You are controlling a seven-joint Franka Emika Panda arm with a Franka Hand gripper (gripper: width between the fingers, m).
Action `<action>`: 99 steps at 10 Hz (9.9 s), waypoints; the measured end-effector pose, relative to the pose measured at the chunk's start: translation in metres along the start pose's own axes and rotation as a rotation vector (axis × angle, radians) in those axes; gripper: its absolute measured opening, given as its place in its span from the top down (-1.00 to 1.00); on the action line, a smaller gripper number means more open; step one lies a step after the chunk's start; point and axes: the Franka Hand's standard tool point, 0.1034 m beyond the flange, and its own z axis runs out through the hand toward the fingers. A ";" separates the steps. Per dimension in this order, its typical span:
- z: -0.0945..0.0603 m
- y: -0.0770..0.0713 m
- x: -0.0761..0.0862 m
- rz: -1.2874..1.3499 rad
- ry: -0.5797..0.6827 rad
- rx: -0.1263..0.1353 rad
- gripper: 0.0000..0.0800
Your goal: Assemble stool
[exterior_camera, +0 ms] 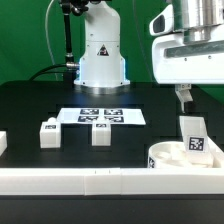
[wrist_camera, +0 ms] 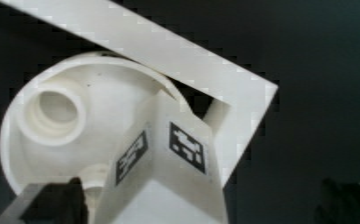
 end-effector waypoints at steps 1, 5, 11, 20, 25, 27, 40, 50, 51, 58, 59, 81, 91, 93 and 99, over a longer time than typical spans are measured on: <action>-0.004 -0.003 0.000 -0.160 -0.011 -0.021 -0.62; -0.008 -0.009 0.000 -0.547 -0.016 -0.028 -0.62; -0.011 -0.015 0.003 -1.168 -0.026 -0.064 -0.62; 0.000 -0.009 0.004 -1.895 -0.088 -0.139 -0.62; 0.013 0.000 0.009 -2.260 -0.155 -0.179 -0.62; 0.017 0.004 0.010 -2.247 -0.163 -0.181 -0.62; 0.019 0.007 0.012 -1.340 -0.065 -0.196 0.16; 0.020 0.007 0.007 -0.503 -0.003 -0.167 0.16; 0.020 0.007 0.007 -0.389 0.003 -0.154 0.16; 0.020 0.003 0.002 0.341 0.015 -0.107 0.16; 0.020 0.002 0.002 0.358 0.012 -0.105 0.16; 0.011 -0.011 -0.012 -1.207 -0.040 -0.085 -0.62; 0.011 -0.005 0.000 -1.968 -0.066 -0.156 -0.62; 0.013 -0.001 0.000 -2.233 -0.091 -0.190 -0.62; 0.020 0.003 0.009 -2.694 -0.163 -0.251 -0.62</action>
Offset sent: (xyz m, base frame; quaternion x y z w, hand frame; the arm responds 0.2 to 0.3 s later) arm 0.0000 0.0000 0.0000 0.0000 0.0000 -0.1938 0.9810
